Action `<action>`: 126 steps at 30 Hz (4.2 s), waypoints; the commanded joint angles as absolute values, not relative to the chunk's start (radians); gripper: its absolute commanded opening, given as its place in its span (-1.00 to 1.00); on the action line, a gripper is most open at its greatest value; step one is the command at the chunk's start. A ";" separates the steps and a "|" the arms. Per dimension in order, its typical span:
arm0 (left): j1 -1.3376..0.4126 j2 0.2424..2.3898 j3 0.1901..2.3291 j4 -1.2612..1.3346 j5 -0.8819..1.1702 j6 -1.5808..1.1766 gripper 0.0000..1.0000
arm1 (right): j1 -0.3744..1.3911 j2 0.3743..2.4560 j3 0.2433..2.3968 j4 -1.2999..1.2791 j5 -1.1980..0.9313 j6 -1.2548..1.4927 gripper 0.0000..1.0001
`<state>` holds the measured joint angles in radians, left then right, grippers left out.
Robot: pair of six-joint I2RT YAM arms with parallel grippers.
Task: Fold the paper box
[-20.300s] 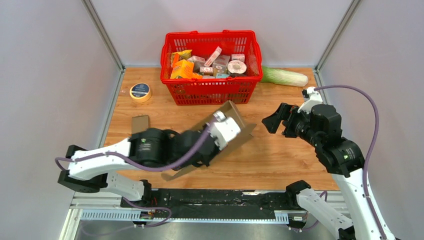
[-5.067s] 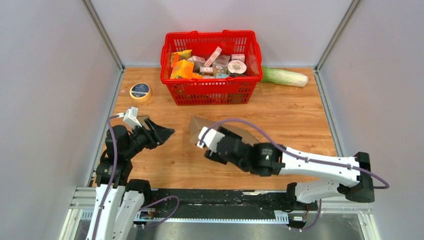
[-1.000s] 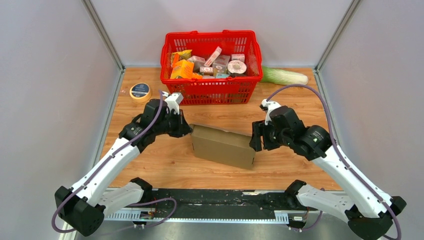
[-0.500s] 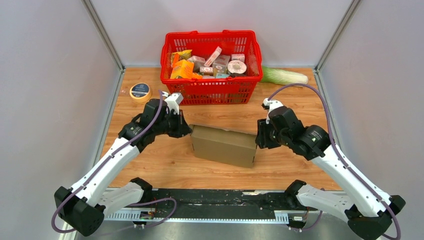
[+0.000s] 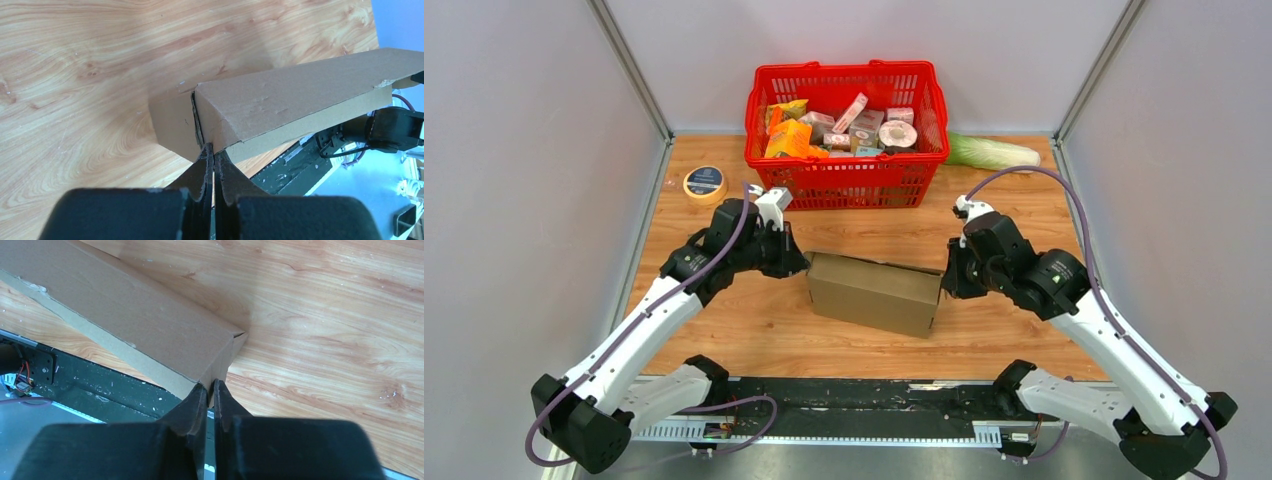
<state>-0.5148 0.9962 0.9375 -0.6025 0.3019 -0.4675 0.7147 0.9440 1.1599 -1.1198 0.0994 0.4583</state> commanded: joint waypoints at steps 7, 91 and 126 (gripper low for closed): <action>-0.517 0.986 0.946 -0.641 0.301 -0.469 -1.00 | 0.713 1.005 1.284 -1.169 0.034 0.589 -1.00; -0.571 0.773 0.799 -0.551 0.253 -0.512 -0.49 | 0.480 0.900 0.847 -0.701 -0.322 0.661 0.10; -0.571 0.974 0.767 -0.204 0.428 -0.563 -0.76 | 0.456 1.028 1.071 -0.349 -0.758 0.862 -0.59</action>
